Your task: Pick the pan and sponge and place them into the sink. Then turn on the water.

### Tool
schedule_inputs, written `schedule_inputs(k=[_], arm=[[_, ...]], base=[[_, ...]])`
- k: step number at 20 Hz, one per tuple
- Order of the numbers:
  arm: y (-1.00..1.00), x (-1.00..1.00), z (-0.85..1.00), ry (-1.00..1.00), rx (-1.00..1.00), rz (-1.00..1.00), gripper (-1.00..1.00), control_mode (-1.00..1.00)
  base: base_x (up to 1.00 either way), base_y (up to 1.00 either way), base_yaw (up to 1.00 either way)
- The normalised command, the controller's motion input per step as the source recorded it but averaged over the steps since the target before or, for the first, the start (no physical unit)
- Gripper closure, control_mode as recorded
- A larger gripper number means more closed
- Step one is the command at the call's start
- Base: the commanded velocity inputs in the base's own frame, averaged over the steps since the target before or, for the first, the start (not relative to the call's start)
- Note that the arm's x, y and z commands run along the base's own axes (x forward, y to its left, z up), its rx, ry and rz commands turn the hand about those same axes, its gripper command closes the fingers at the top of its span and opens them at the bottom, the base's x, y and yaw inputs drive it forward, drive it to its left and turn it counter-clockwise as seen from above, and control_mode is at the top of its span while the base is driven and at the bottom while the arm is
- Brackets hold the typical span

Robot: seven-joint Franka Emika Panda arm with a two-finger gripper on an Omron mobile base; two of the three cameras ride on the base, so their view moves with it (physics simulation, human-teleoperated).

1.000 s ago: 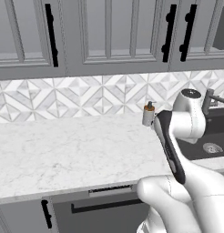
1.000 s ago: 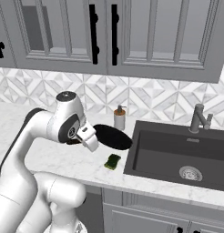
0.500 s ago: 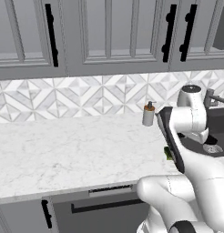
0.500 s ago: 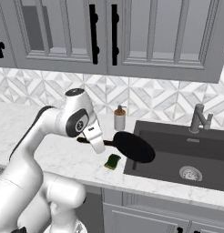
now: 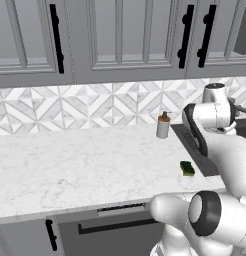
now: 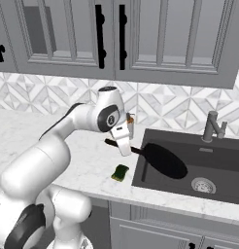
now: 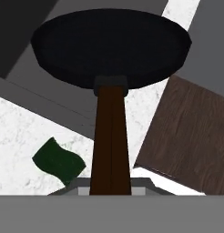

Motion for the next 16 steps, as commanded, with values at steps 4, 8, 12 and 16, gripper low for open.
schedule_inputs(k=[4, 8, 12, 16], arm=[[-0.52, 0.46, -0.04, 0.0, 0.01, 0.02, 1.0, -1.0], [-0.53, 0.41, -0.2, 0.0, 0.03, 0.02, 1.0, -1.0], [-0.57, 0.29, -0.31, 0.0, 0.05, 0.02, 1.0, -1.0], [-0.53, 0.25, -0.32, 0.0, 0.06, 0.01, 1.0, -1.0]], base=[[0.0, 0.0, 0.0], [0.0, 0.0, 0.0], [0.0, 0.0, 0.0], [0.0, 0.0, 0.0]])
